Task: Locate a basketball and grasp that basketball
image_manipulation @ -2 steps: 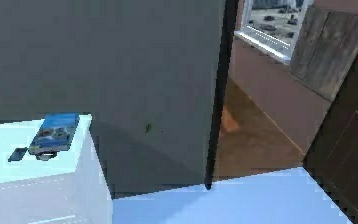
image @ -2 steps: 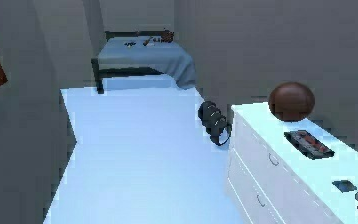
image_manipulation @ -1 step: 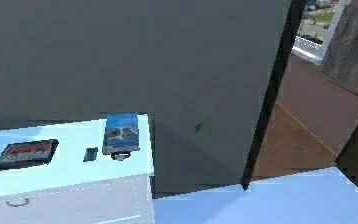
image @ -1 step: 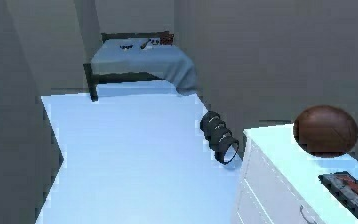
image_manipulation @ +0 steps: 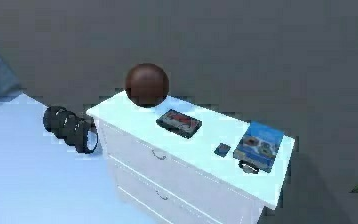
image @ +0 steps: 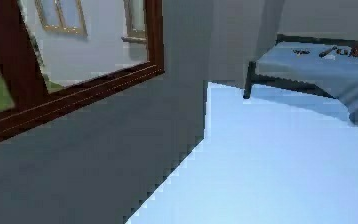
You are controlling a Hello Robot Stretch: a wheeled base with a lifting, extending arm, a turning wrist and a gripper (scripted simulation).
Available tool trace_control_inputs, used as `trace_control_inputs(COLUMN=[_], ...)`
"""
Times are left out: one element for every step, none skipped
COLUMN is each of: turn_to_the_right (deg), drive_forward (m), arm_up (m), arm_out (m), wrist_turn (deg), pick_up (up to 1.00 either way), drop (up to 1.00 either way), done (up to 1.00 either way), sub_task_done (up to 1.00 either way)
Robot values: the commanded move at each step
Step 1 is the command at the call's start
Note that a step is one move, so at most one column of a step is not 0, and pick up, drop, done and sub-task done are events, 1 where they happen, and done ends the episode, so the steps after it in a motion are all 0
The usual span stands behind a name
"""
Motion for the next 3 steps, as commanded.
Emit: trace_control_inputs(turn_to_the_right=[45.0,45.0,45.0], drive_forward=[0.0,0.0,0.0], arm_up=[0.0,0.0,0.0], arm_out=[0.0,0.0,0.0], wrist_turn=[0.0,0.0,0.0], pick_up=[0.0,0.0,0.0], drop=[0.0,0.0,0.0], done=[0.0,0.0,0.0], sub_task_done=[0.0,0.0,0.0])
